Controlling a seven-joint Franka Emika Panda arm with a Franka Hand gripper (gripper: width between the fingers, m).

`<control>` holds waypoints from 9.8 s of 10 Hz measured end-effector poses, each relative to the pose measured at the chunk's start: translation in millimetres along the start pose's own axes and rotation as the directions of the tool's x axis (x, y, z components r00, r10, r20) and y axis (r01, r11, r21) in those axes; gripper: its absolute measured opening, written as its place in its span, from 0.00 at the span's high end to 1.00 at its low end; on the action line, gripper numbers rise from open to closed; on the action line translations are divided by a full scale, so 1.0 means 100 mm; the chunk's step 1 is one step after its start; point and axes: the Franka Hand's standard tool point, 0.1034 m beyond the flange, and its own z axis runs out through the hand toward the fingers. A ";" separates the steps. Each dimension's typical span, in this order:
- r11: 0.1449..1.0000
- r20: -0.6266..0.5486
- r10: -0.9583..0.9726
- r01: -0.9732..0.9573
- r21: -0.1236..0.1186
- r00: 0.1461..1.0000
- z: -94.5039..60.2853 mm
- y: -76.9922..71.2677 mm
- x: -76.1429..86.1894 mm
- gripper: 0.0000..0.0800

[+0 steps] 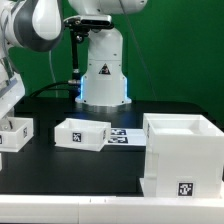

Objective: Assemble drawer

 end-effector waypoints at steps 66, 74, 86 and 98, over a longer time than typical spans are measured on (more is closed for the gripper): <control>0.987 -0.069 -0.157 0.153 -0.054 0.985 -0.51 2.25 2.42 0.21; 0.997 -0.203 -0.076 0.073 -0.024 0.976 0.05 2.14 2.41 0.19; 0.997 -0.177 -0.039 0.028 -0.068 0.983 0.13 2.12 2.92 0.19; 0.993 -0.145 0.073 -0.086 -0.084 0.987 -0.22 1.97 2.47 0.19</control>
Offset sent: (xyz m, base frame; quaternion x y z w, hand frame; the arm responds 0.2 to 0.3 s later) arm 0.0336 0.0421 0.0449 -0.1087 0.0347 -0.0673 0.9912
